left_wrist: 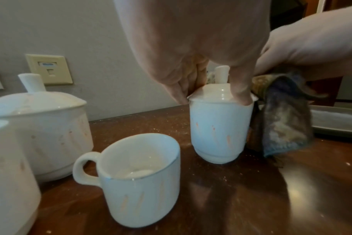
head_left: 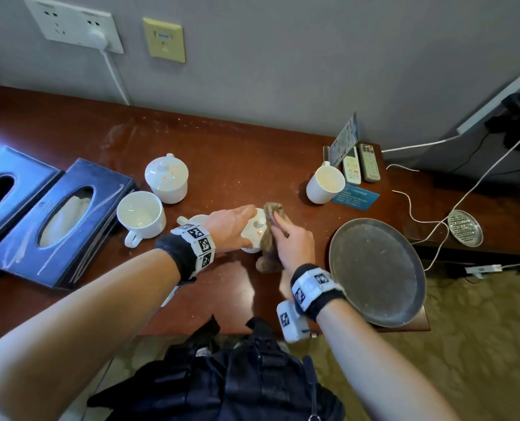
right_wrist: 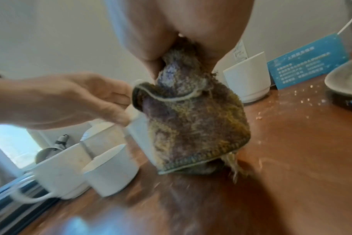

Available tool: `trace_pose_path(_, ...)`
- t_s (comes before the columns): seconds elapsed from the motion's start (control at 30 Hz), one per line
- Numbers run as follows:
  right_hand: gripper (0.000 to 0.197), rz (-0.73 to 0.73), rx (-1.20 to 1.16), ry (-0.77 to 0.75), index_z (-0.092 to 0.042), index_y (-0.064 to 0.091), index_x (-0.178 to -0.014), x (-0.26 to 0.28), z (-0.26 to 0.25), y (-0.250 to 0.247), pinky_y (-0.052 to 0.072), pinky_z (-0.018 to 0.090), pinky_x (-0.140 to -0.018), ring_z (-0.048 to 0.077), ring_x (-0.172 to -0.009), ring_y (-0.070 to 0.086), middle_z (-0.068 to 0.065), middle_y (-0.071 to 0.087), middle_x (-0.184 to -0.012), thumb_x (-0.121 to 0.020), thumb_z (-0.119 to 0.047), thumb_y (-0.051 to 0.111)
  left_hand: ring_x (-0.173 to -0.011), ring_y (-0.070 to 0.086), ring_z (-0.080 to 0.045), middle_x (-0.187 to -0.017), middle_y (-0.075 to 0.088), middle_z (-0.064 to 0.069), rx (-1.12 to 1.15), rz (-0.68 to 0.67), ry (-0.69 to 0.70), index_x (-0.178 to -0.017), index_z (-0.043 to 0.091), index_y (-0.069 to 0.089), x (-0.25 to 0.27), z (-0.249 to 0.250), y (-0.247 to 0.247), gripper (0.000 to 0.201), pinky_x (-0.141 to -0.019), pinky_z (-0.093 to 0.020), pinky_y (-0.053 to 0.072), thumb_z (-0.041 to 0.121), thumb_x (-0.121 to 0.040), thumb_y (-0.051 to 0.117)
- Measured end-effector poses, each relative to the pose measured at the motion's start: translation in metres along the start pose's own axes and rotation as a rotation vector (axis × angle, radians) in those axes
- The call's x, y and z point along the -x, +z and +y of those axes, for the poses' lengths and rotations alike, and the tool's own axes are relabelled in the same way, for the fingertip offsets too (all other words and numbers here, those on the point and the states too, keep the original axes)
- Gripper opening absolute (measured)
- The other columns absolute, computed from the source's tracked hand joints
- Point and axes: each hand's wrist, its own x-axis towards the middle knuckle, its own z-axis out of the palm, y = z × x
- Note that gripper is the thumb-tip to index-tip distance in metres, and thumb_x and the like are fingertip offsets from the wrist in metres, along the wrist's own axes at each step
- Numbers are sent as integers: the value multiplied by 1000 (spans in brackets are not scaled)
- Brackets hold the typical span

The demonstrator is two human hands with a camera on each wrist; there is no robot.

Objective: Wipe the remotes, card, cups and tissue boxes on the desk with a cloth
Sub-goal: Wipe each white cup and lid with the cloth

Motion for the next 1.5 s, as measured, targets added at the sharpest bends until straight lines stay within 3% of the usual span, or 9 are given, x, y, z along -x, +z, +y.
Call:
trace_pose_path(0.1,36,75,-59,-48,-27,64,-126,33,3,12,33,2,-98,10,-123,56,2,57,-136,-92,-16,66,-119,57,-32,-154,39,-5,1,20,-1,-145,14,32,4,1,1,64,-88,-37,44,34,-94,64)
trace_pose_path(0.27,33,69,-15,102,-25,65,-126,-6,3,-2,42,30,-107,22,-124,57,1,61,-133,-94,-20,63,-108,59,-28,-136,46,-7,-54,118,-65,-134,10,42,3,15,12,61,-76,-35,44,47,-91,64)
trace_pose_path(0.37,33,-18,38,165,-26,64,-128,-29,5,-18,35,28,-110,25,-130,50,-3,57,-138,-96,-23,59,-104,60,-27,-122,51,-7,22,190,-92,-124,10,43,0,19,27,67,-75,-38,51,55,-82,71)
trace_pose_path(0.5,33,-41,-25,115,-23,65,-127,-24,10,-24,34,22,-110,17,-131,50,-2,59,-136,-95,-20,62,-119,52,-25,-132,47,-2,152,246,-32,-135,14,41,-5,12,32,85,-88,-43,52,57,-73,78)
trace_pose_path(0.67,34,-27,-113,38,-24,66,-124,8,7,-14,32,8,-103,7,-127,52,-4,60,-133,-91,-18,66,-125,50,-22,-139,50,-1,133,173,-44,-138,16,44,-10,10,28,76,-96,-41,48,53,-79,74)
trace_pose_path(0.8,35,10,-106,21,-29,66,-124,22,15,-7,38,18,-107,9,-126,54,-4,60,-133,-90,-18,67,-127,47,-21,-143,47,-1,127,152,-32,-141,16,42,-11,11,26,78,-98,-38,46,51,-80,74)
trace_pose_path(1.03,29,-27,-112,167,-27,69,-122,-36,-2,-5,40,30,-109,21,-124,56,-4,65,-129,-94,-24,60,-122,51,-23,-136,52,-1,62,153,-52,-133,16,47,-12,13,21,72,-92,-42,48,56,-79,73)
trace_pose_path(1.2,30,17,-99,9,-28,70,-119,-3,8,-2,35,10,-100,8,-123,56,-5,63,-131,-91,-20,66,-100,59,-24,-115,61,5,-6,172,-76,-112,21,50,-10,15,16,58,-72,-33,40,64,-78,69)
trace_pose_path(1.5,27,41,-288,197,-25,72,-117,-20,14,-7,38,13,-98,7,-118,59,-8,68,-121,-92,-19,64,-112,56,-27,-132,56,-3,95,123,-93,-135,22,43,-9,15,17,76,-89,-38,48,60,-77,73)
